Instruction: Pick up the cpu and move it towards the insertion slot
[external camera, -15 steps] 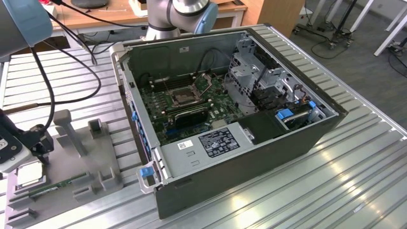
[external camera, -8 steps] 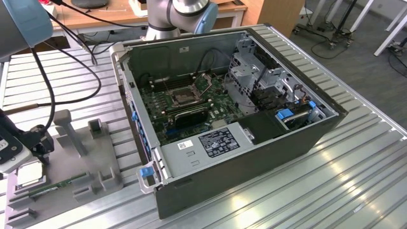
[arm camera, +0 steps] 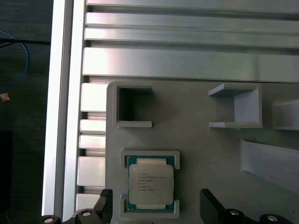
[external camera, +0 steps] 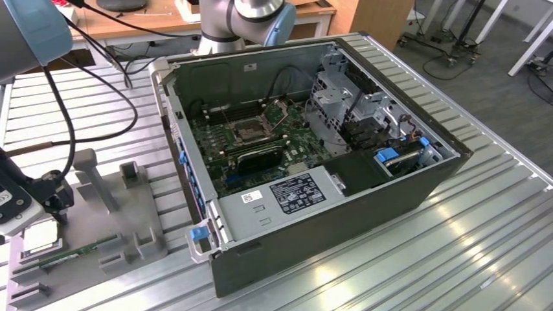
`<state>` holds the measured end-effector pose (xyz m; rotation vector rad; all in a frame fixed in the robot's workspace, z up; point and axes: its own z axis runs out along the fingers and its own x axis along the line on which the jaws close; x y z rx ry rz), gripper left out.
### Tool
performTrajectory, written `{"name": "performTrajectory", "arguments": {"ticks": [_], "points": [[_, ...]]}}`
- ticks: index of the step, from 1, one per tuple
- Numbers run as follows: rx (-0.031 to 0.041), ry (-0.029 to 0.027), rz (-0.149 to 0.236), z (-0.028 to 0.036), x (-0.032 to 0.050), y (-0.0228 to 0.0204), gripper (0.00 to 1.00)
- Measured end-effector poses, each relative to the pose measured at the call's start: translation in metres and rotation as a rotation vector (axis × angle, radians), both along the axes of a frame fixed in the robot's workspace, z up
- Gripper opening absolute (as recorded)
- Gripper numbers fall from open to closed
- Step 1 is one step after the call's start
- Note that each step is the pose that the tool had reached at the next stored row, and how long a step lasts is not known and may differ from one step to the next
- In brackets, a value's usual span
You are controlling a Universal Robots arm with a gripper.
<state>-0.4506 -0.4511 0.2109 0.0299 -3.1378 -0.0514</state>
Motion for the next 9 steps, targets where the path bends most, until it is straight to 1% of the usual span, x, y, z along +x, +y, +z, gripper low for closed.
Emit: {"name": "performTrajectory", "arguments": {"ticks": [9], "points": [[0.0003,-0.0004,0.000,-0.0027,0.0000,0.0000,0.82]]}}
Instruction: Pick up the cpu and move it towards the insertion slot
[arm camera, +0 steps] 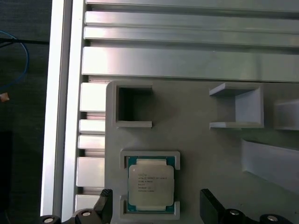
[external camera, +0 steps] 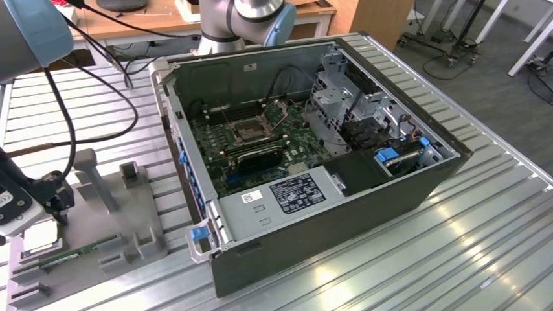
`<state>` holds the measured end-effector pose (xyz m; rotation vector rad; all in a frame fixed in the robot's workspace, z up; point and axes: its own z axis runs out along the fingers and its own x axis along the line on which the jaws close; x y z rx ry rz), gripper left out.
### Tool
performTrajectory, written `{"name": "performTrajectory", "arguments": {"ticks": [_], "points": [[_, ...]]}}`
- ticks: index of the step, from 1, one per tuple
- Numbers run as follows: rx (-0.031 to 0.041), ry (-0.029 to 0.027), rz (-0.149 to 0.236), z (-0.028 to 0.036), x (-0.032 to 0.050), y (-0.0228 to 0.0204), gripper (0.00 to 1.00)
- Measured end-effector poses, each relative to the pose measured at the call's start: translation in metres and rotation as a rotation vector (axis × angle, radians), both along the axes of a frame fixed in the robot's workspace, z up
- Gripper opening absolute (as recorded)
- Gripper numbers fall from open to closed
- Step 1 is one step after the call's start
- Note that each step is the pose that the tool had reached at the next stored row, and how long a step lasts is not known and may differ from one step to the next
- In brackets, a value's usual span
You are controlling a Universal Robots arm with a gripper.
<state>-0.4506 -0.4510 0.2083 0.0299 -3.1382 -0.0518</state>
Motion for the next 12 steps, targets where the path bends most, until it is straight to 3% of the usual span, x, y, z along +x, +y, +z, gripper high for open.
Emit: {"name": "performTrajectory", "arguments": {"ticks": [12], "points": [[-0.0002,0.0004,0.000,-0.0082,0.0000,0.0000,0.82]]}}
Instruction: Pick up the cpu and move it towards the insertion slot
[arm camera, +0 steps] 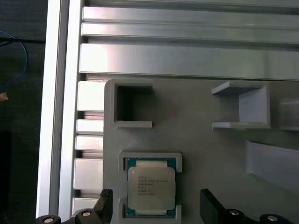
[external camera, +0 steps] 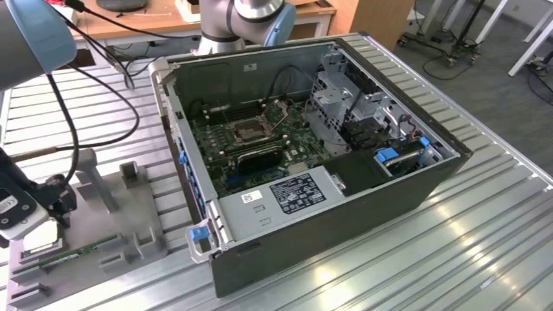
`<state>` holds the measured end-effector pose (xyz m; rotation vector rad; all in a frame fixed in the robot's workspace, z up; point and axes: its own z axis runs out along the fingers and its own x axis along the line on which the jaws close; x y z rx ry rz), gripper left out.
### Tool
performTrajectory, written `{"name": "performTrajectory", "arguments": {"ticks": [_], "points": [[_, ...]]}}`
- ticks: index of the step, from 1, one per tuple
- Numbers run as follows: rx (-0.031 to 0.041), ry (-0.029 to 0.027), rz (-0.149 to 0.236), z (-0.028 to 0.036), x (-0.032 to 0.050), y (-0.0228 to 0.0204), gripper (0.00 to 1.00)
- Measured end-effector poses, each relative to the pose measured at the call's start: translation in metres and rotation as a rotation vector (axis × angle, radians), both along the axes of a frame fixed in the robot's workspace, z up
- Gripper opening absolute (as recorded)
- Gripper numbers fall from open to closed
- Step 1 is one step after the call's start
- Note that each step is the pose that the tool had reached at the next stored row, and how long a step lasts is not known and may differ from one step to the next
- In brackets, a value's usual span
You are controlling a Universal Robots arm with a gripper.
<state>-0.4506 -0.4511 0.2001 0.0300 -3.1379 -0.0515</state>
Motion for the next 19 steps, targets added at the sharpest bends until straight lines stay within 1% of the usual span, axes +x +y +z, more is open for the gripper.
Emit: {"name": "performTrajectory", "arguments": {"ticks": [8,19], "points": [[0.0000,-0.0001,0.000,-0.0073,0.0000,0.0000,0.82],[0.0001,-0.0001,0.000,-0.0078,0.0000,0.0000,0.82]]}}
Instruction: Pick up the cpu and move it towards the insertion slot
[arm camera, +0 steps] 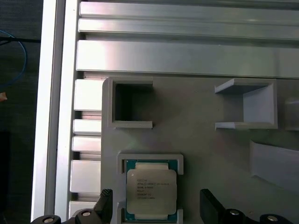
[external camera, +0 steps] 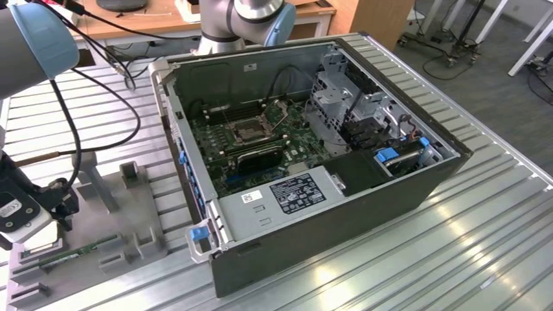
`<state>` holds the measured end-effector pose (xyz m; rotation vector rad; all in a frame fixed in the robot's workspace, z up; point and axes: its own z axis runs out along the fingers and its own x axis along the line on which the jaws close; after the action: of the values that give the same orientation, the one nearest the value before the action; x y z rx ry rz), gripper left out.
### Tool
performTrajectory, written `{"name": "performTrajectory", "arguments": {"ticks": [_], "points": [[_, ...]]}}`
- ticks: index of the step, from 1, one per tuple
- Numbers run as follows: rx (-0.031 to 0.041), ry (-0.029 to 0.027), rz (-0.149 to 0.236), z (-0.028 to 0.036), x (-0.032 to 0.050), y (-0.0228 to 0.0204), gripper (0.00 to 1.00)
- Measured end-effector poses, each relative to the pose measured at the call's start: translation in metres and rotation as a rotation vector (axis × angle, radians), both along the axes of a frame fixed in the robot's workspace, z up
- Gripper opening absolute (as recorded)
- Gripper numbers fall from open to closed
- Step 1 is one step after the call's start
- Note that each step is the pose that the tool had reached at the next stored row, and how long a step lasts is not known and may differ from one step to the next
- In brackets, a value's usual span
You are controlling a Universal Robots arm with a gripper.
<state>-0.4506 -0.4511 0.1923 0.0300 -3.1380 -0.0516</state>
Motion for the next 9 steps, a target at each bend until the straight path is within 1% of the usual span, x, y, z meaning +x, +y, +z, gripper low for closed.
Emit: {"name": "performTrajectory", "arguments": {"ticks": [3,4,9], "points": [[0.0000,0.0000,0.000,0.0000,0.0000,0.0000,0.81],[0.0000,0.0001,0.000,0.0000,0.0000,0.0000,0.74],[0.0000,0.0001,0.000,-0.0001,0.0000,0.0000,0.74]]}}
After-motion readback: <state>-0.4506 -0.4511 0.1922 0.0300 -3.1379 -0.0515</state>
